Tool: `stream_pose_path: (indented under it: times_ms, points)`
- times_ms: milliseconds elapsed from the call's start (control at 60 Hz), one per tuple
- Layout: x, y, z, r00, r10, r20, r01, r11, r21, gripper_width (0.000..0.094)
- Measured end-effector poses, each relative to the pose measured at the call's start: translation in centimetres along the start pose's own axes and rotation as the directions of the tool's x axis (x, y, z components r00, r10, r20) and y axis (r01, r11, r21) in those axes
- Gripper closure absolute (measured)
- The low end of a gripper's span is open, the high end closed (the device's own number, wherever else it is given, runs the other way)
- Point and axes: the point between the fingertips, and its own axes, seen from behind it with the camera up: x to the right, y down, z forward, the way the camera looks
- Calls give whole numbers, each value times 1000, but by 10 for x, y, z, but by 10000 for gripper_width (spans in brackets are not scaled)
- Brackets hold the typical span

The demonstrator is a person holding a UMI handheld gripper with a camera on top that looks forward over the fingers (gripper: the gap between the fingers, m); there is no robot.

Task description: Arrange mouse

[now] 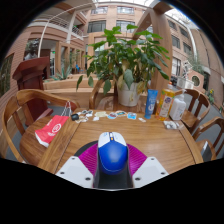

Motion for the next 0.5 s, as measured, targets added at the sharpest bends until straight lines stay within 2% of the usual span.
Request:
stream_pose_path:
  times_ms: [67, 200, 233, 300, 400, 500]
  points:
    - [-13, 32, 11, 1000, -12, 8, 13, 997, -71, 537]
    - [-30, 80, 22, 1000, -8, 23, 11, 989, -149, 456]
    - [-29, 77, 22, 1000, -3, 14, 5, 992, -124, 435]
    - [-25, 78, 18, 1000, -6, 4, 6, 990, -143, 369]
    - [-28, 66, 0, 1000, 1, 9, 0, 993, -121, 65]
    - [-23, 43, -34, 1000, -5, -14, 3, 996, -87, 79]
